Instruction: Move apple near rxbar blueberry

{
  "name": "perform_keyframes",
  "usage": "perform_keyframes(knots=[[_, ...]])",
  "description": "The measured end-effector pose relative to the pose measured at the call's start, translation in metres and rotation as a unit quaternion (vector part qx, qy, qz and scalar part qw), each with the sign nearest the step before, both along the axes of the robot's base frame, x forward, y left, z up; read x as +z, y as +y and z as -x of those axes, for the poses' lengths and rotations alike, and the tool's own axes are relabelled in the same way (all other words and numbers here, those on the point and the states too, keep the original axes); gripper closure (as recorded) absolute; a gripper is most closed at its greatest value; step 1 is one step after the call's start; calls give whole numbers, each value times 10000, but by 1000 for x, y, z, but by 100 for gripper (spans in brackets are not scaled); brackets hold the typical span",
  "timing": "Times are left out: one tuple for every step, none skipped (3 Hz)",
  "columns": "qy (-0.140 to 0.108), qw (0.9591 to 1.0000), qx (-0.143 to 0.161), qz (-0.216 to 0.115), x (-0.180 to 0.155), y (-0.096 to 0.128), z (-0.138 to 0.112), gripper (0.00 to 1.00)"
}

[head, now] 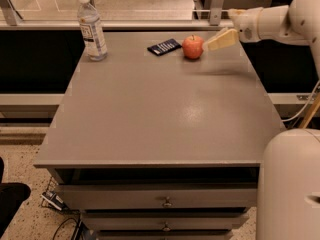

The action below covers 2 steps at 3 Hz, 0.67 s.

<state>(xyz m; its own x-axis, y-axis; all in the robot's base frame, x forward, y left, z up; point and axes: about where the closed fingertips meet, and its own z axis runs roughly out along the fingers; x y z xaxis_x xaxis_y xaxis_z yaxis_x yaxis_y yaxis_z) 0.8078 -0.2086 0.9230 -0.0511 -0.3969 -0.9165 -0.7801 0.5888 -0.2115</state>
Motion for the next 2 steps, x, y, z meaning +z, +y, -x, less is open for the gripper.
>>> perform_keyframes(knots=[[-241,9991,-320,-153,46,-36,17,0],[-528,9964,-645,-173,84,-65,43,0]])
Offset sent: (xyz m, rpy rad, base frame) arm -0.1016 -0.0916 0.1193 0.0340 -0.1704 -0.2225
